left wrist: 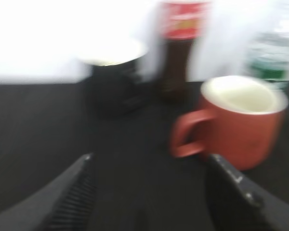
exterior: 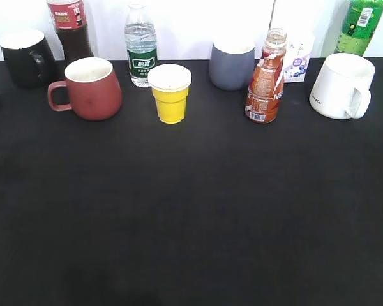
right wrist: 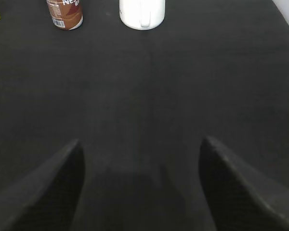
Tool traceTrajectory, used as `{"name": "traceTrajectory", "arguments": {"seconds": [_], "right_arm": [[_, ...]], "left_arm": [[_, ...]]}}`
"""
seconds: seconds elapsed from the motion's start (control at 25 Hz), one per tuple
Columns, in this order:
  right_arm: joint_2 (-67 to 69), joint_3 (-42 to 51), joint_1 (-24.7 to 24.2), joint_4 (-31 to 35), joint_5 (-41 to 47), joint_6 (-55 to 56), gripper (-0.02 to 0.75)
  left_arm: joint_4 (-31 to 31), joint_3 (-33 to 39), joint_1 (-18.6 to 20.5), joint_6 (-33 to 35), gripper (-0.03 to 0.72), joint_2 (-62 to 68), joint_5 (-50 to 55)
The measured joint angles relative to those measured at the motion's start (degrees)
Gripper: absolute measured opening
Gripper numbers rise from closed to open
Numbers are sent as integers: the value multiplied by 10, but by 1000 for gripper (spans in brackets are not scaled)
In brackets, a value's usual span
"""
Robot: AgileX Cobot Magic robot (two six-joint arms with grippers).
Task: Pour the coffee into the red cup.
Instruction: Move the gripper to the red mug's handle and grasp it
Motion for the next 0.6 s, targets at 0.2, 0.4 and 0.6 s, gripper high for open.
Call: {"name": "traceTrajectory", "arguments": {"seconds": [0.2,0.4,0.6], "right_arm": [[0,0,0,0,0,0,576],[0,0,0,0,0,0,576],[0,0,0,0,0,0,576]], "left_arm": [[27,-81,-12,0,501,178,-70],[28,-175,-13,0,490,285,-92],[29,-239,5,0,488,342,-87]]}}
